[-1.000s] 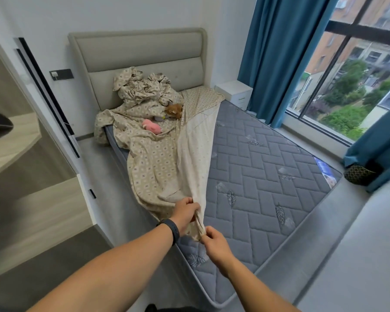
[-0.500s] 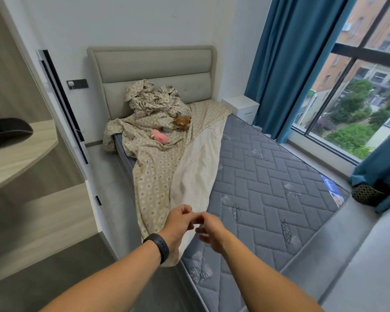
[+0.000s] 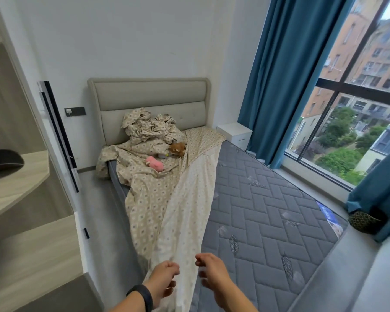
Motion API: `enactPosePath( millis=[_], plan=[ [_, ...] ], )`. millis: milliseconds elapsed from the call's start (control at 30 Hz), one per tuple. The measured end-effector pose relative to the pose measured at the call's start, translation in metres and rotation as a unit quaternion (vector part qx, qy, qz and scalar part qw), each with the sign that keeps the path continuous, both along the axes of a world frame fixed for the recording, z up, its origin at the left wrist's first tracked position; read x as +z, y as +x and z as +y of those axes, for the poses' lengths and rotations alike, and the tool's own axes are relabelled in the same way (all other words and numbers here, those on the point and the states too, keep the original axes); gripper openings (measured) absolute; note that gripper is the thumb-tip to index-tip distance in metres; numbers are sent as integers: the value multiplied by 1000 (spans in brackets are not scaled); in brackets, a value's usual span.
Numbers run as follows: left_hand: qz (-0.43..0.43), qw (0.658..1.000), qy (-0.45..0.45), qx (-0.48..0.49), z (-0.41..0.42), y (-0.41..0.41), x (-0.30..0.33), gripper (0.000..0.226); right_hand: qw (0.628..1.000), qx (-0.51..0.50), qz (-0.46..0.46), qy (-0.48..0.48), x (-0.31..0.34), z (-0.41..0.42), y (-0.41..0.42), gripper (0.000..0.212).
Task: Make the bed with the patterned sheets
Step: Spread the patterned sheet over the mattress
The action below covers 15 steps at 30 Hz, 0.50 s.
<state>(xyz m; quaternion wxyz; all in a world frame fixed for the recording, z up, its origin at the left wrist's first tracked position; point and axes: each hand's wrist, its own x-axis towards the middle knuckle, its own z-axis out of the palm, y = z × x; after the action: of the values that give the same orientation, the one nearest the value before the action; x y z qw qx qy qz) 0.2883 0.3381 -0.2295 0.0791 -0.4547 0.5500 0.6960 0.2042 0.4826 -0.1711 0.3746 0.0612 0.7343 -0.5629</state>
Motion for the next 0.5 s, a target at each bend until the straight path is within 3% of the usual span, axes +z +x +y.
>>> enactPosePath(
  millis=[367,500],
  plan=[
    [-46,993,-93,-61,-9,-22,-35,19,1000,17,17,11,-14,17,-36,23],
    [-55,995,-74,-41,-4,-19,-36,12,999,28,13,-9,-20,18,-36,23]
  ],
)
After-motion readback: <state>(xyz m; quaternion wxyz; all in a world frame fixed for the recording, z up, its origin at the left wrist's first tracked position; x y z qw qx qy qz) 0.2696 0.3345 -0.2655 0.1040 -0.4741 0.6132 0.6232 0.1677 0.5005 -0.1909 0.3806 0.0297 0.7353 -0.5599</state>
